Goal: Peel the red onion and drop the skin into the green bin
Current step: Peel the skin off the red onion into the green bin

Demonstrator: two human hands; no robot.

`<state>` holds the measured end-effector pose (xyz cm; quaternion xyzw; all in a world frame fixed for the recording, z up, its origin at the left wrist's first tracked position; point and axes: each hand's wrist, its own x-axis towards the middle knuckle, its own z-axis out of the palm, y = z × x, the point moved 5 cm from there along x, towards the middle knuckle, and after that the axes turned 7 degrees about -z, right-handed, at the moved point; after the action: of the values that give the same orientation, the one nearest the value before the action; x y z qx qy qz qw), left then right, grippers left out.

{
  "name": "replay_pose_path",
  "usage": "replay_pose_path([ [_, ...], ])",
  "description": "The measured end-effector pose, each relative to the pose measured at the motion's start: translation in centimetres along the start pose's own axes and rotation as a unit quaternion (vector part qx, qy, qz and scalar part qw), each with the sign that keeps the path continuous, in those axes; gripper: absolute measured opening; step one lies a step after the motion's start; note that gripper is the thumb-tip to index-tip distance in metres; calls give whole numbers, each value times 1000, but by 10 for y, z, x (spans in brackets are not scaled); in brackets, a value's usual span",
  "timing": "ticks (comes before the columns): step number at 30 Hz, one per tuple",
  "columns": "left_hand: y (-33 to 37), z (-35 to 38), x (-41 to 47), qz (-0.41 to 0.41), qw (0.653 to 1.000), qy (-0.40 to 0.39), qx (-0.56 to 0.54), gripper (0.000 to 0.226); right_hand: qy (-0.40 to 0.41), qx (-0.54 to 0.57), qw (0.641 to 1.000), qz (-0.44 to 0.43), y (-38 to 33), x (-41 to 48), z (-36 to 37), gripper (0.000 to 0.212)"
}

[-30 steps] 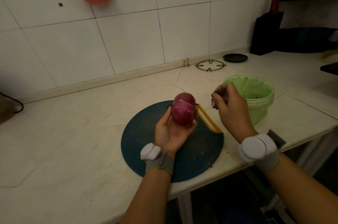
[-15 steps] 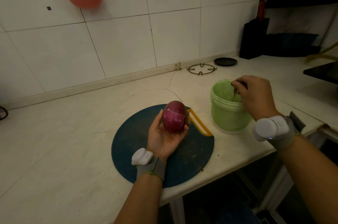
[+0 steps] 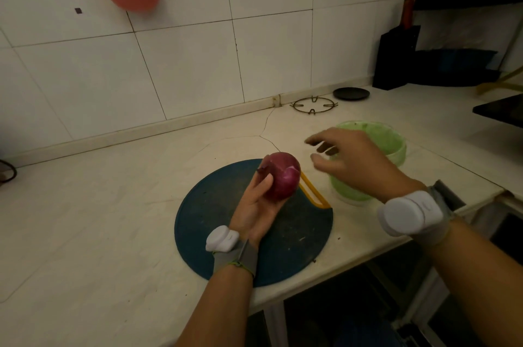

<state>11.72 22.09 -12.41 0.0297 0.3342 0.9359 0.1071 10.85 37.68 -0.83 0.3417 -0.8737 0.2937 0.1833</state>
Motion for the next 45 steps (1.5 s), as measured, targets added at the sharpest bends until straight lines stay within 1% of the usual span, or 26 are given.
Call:
replay_pose_path([
  [2,0,-1,1,7,999,-2,49,92,-41,9,999,-12,-10,-1,14,43],
  [4,0,-2,3,10,998,-4,70,95,-68,-6,997,-25,-16,-3,24,49],
  [8,0,-4,4,14,996,-12,87,93,-88,-66,992,-56,-16,-4,34,40],
  [12,-1,-4,5,18,992,-9,124,85,-92,-101,989,-58,-8,-3,36,35],
  [16,-1,0,3,20,984,8,178,68,-104,-135,984,-55,-6,-5,35,33],
  [23,-3,4,2,14,979,5,205,69,-147,-185,971,-37,-5,-6,40,30],
  [27,-4,3,2,13,976,11,218,70,-179,-231,956,-35,-12,-7,41,20],
  [30,-4,4,2,7,977,8,214,70,-184,-253,949,-31,-10,-5,40,17],
  [32,-4,3,2,6,978,9,206,68,-162,-213,963,-34,-5,-5,39,20],
  [34,-3,3,2,9,982,9,191,68,-102,-98,990,-14,1,-7,32,24],
  [36,-2,2,2,10,986,7,164,74,-26,16,999,18,6,-10,25,27],
  [38,-3,1,4,4,991,3,137,88,31,103,993,46,13,-14,21,22],
  [41,-2,0,5,5,993,-4,116,92,65,201,975,75,19,-17,23,15],
  [43,-2,0,4,6,994,-4,111,91,71,235,966,85,18,-19,29,25],
  [45,-1,0,3,10,993,-1,116,94,86,231,966,75,14,-21,34,30],
])
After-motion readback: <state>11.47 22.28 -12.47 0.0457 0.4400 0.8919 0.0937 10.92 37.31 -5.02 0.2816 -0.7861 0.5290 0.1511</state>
